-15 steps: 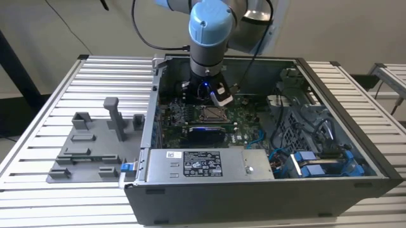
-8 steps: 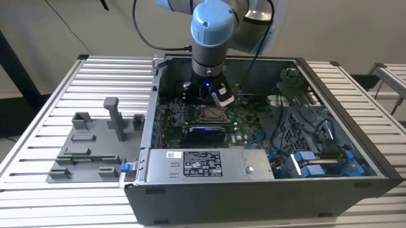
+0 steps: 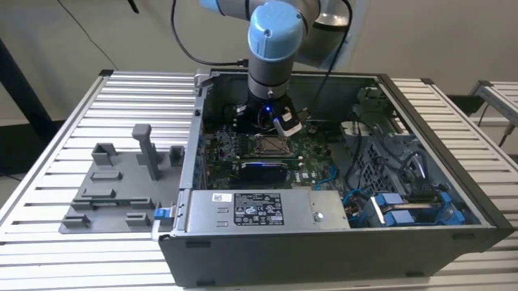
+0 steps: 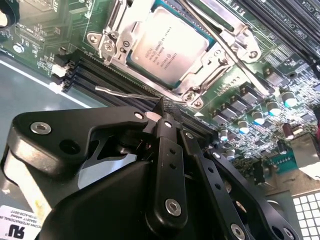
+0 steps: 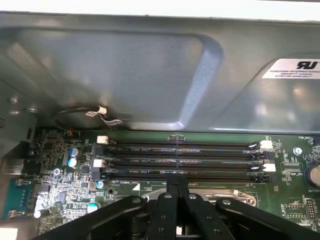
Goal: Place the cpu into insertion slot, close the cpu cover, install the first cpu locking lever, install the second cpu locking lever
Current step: 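Install the first cpu locking lever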
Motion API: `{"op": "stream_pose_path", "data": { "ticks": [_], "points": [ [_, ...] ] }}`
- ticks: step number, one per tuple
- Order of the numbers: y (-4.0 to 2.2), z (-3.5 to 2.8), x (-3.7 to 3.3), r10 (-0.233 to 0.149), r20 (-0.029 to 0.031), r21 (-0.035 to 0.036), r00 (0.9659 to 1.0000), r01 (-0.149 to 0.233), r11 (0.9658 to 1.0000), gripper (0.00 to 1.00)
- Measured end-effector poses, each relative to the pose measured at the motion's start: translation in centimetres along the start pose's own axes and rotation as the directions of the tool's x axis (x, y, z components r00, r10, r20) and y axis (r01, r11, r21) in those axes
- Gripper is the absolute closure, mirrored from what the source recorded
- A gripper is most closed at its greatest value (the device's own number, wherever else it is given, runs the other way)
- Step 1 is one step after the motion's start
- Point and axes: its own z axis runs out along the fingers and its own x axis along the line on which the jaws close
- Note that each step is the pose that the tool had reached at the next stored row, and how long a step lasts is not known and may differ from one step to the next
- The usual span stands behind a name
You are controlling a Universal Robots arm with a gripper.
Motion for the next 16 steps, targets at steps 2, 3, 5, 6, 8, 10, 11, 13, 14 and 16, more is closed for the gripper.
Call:
{"op": "stream_pose_path", "data": {
  "ticks": [2,3,5,6,8,10,11,13,14,16],
  "points": [
    [-0.02,0.05,-0.19,-0.002,-0.0006,-0.0003,1.0,0.002,1.0,0.89],
    [-0.03,0.08,-0.28,-0.002,-0.0009,-0.0004,1.0,0.002,1.0,0.89],
    [-0.05,0.13,-0.48,-0.004,-0.0015,-0.0006,1.0,0.004,1.0,0.89],
    [-0.06,0.16,-0.59,-0.005,-0.0018,-0.0007,1.0,0.005,1.0,0.89],
    [-0.08,0.21,-0.82,-0.006,-0.0024,-0.0011,1.0,0.006,1.0,0.89],
    [-0.1,0.27,-1.03,-0.008,-0.003,-0.0014,1.0,0.008,1.0,0.89],
    [-0.11,0.3,-1.14,-0.009,-0.0033,-0.0015,1.0,0.009,1.0,0.89],
    [-0.13,0.36,-1.33,-0.01,-0.0039,-0.0018,0.9999,0.01,0.9999,0.89],
    [-0.15,0.38,-1.42,-0.011,-0.0042,-0.0019,0.9999,0.011,0.9999,0.89],
    [-0.17,0.44,-1.59,-0.012,-0.0047,-0.0022,0.9999,0.012,0.9999,0.89]
  ]
}}
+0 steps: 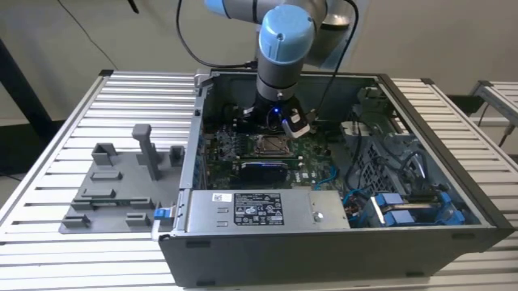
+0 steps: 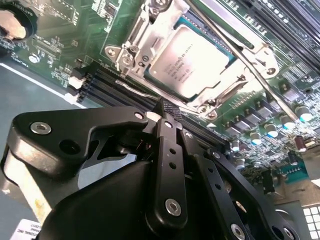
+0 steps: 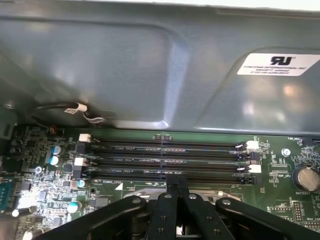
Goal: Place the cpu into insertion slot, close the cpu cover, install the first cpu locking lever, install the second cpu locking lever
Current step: 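Install the first cpu locking lever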
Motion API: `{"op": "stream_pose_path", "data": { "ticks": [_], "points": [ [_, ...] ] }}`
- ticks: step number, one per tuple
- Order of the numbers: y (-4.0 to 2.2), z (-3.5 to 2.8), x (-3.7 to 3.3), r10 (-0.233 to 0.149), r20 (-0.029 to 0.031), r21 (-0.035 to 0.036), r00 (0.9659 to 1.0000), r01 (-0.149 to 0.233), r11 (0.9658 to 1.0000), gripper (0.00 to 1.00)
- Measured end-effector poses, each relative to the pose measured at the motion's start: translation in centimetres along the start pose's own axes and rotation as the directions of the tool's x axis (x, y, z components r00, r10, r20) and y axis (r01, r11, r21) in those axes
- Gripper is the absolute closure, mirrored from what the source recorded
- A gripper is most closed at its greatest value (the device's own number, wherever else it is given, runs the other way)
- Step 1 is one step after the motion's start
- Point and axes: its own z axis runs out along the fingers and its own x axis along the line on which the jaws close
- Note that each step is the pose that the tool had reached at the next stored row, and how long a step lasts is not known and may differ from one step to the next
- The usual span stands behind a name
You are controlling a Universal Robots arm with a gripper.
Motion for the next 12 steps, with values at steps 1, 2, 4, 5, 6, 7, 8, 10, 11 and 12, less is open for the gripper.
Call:
{"op": "stream_pose_path", "data": {
  "ticks": [1,2,4,5,6,7,8,10,11,12],
  "points": [
    [-0.01,0.03,-0.09,-0.001,-0.0003,-0.0001,1.0,0.001,1.0,0.89],
    [-0.03,0.06,-0.17,-0.001,-0.0005,-0.0002,1.0,0.001,1.0,0.89],
    [-0.06,0.13,-0.32,-0.003,-0.0012,-0.0003,1.0,0.003,1.0,0.89],
    [-0.07,0.16,-0.4,-0.004,-0.0015,-0.0003,1.0,0.004,1.0,0.89],
    [-0.08,0.2,-0.47,-0.004,-0.0017,-0.0004,1.0,0.004,1.0,0.89],
    [-0.1,0.23,-0.55,-0.005,-0.002,-0.0004,1.0,0.005,1.0,0.89],
    [-0.11,0.26,-0.62,-0.006,-0.0023,-0.0005,1.0,0.006,1.0,0.89],
    [-0.13,0.32,-0.75,-0.007,-0.0028,-0.0006,1.0,0.007,1.0,0.89],
    [-0.15,0.36,-0.82,-0.008,-0.003,-0.0007,1.0,0.008,1.0,0.89],
    [-0.16,0.38,-0.89,-0.008,-0.0033,-0.0007,1.0,0.008,1.0,0.89]
  ]
}}
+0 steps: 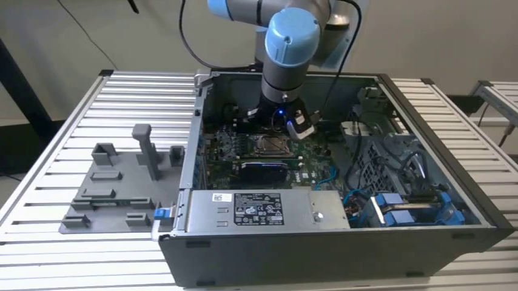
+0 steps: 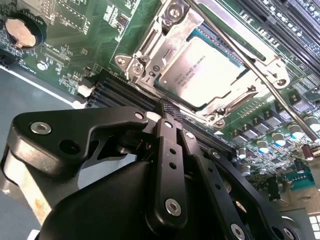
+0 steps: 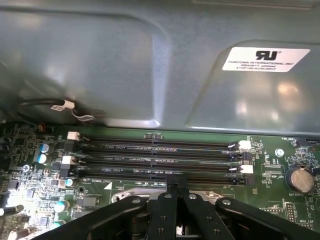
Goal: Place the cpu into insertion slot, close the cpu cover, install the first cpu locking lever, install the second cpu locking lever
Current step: 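Install the first cpu locking lever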
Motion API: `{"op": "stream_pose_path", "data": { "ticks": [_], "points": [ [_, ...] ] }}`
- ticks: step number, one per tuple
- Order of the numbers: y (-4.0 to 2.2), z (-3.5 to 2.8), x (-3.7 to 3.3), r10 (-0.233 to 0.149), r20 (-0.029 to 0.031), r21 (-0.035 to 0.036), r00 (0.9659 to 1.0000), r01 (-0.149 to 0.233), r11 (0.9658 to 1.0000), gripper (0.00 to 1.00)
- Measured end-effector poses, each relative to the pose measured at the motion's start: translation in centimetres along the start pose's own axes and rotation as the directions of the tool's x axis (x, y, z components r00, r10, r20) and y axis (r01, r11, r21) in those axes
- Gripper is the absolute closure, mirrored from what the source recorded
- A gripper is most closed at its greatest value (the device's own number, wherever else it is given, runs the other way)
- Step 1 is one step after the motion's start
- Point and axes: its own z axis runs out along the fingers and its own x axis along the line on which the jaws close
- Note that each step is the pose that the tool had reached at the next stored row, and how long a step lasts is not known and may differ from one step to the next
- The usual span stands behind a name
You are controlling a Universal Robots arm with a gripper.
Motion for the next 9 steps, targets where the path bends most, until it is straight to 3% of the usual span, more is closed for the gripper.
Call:
{"op": "stream_pose_path", "data": {
  "ticks": [5,9],
  "points": [
    [-0.07,0.15,-0.34,-0.003,-0.0014,-0.0004,1.0,0.003,1.0,0.89],
    [-0.12,0.29,-0.58,-0.005,-0.0012,-0.0059,1.0,0.005,1.0,0.89]
  ]
}}
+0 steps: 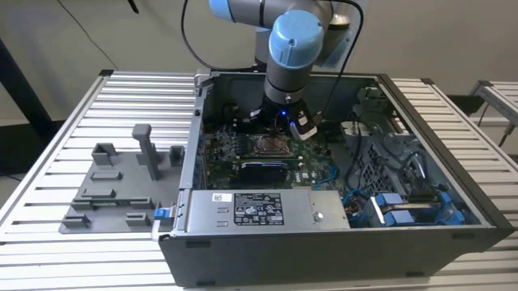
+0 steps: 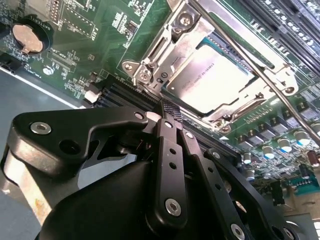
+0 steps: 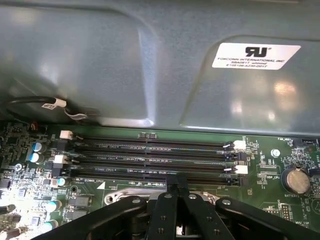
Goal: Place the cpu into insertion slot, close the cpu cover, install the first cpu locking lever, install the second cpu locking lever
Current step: 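Install the first cpu locking lever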
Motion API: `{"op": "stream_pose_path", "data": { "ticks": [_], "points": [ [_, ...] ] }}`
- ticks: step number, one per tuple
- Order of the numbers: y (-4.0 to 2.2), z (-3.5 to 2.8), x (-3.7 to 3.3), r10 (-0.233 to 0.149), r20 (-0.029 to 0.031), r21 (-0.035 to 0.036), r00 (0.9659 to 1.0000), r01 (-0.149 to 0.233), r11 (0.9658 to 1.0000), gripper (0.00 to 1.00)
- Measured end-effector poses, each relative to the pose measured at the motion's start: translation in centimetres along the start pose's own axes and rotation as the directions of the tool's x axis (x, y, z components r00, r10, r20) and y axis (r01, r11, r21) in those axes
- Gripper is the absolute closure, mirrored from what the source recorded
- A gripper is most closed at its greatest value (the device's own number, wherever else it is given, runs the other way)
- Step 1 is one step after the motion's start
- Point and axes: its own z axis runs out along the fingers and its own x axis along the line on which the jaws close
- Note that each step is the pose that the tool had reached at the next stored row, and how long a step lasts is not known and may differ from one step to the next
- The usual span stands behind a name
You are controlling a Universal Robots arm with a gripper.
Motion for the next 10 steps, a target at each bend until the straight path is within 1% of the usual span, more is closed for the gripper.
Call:
{"op": "stream_pose_path", "data": {
  "ticks": [3,7,9,10],
  "points": [
    [-0.03,0.06,-0.08,-0.001,0.0006,-0.0064,1.0,0.001,1.0,0.89],
    [-0.04,0.11,-0.12,-0.001,0.0025,-0.0196,1.0,0.001,0.9998,0.89],
    [-0.01,0.04,-0.12,-0.001,0.0024,-0.0217,1.0,0.001,0.9998,0.89],
    [0.06,-0.09,-0.14,-0.001,0.003,-0.0239,1.0,0.001,0.9997,0.89]
  ]
}}
